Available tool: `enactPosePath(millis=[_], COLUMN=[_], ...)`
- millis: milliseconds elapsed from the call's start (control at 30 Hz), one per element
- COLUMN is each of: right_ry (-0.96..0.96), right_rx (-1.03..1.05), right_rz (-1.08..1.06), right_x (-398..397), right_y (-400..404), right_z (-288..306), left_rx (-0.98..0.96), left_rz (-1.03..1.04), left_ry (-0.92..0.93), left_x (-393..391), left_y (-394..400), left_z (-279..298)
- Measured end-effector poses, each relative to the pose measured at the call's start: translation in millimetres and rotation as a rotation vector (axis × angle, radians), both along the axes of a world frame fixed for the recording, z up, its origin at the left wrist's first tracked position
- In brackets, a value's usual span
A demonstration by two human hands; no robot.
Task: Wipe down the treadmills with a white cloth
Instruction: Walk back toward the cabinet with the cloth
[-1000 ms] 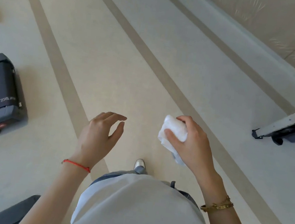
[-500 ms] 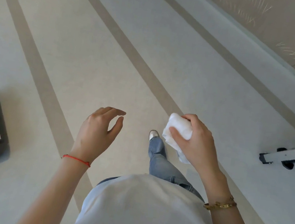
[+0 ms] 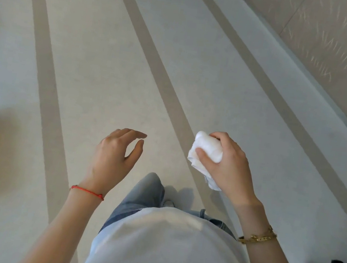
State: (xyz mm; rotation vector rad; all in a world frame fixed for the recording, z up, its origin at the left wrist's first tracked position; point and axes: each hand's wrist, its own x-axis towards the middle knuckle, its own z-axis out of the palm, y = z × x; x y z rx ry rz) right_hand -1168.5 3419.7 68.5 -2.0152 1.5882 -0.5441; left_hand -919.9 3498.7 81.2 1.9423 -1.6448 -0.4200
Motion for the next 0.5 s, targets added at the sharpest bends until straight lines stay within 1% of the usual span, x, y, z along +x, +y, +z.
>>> enactPosePath(millis=[300, 500], right_ry=[0.000, -0.033], right_rx=[0.048, 0.036], right_rz=[0.060, 0.078], right_x=[85, 167], right_y=[-189, -340], right_z=[-26, -10], left_rx=[-0.024, -0.083], left_rz=[0.063, 0.060], left_ry=[-0.002, -0.018], left_x=[79, 162], left_y=[-183, -324], left_z=[-18, -3])
